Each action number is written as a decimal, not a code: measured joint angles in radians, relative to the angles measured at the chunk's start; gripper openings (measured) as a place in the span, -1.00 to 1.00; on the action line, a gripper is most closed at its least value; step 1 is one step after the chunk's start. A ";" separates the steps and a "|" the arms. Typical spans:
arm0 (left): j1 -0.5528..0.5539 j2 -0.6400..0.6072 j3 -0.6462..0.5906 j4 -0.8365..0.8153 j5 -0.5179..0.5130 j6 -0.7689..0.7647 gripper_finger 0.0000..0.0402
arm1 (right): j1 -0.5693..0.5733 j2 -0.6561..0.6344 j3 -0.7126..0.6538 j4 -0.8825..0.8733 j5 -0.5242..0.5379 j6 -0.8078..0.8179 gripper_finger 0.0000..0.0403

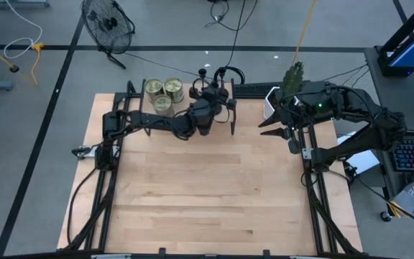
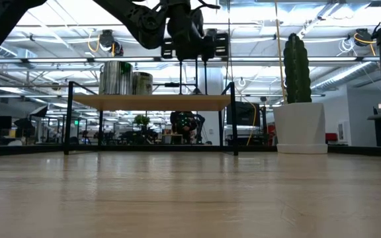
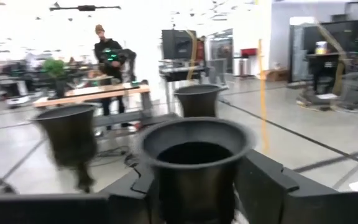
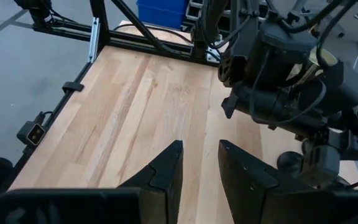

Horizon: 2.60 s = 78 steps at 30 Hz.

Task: Pick & Place candle stick holders
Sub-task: Put the black candle holder on the shelf, then return to Home Position

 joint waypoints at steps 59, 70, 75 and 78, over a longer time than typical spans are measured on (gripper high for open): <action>-0.617 -0.575 0.001 -0.408 -0.546 0.304 0.18 | 0.000 0.000 -0.007 -0.027 0.052 -0.001 -0.54; -0.661 -0.768 0.001 -1.446 -0.127 -0.585 0.18 | 0.000 -0.037 -0.232 0.190 0.037 0.075 -0.54; -0.663 -0.772 0.000 -1.614 -0.078 -0.741 0.18 | 0.001 -0.091 -0.379 0.348 -0.103 0.122 -0.54; -0.663 -0.775 -0.019 -1.642 -0.047 -0.794 0.18 | 0.001 -0.132 -0.473 0.462 -0.137 0.156 -0.54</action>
